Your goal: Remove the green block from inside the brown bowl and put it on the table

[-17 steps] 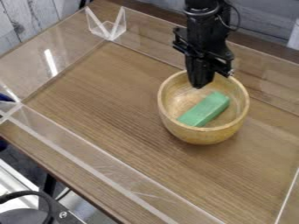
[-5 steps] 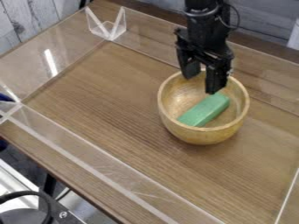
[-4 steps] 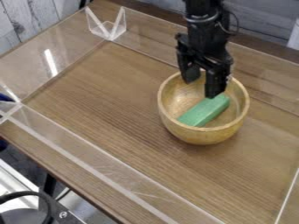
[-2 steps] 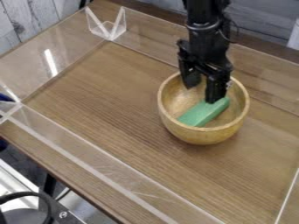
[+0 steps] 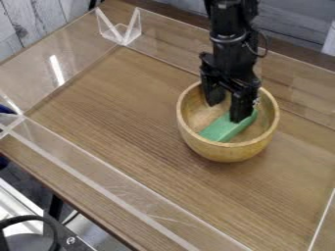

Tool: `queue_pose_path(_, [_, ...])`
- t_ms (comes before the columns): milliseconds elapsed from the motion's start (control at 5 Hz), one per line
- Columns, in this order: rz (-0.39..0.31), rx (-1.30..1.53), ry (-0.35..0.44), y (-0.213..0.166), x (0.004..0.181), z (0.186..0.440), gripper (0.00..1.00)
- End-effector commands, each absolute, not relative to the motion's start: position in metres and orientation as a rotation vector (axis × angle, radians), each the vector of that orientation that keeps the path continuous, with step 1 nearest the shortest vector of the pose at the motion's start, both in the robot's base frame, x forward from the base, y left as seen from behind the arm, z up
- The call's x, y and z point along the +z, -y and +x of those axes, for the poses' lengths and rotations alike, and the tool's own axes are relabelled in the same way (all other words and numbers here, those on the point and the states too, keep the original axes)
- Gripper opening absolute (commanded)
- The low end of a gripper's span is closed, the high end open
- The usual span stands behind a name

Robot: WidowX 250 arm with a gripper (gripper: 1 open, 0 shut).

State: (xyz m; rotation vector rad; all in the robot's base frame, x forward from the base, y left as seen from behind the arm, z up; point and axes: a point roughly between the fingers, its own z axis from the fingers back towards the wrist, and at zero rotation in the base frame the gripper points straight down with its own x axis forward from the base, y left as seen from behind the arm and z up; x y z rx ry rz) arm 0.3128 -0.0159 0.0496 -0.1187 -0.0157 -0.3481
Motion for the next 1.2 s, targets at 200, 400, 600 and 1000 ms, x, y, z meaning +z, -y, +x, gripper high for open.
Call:
queue_pose_path(200, [-0.111, -0.361, 0.052, 0.018, 0.052, 0.326, 1.00])
queue_pose_path(400, [-0.109, -0.361, 0.043, 0.018, 0.047, 0.327, 1.00])
queue_pose_path(600, [-0.110, -0.358, 0.036, 0.017, 0.043, 0.327, 0.00])
queue_pose_path(1000, [-0.112, -0.356, 0.040, 0.016, 0.046, 0.325, 0.00])
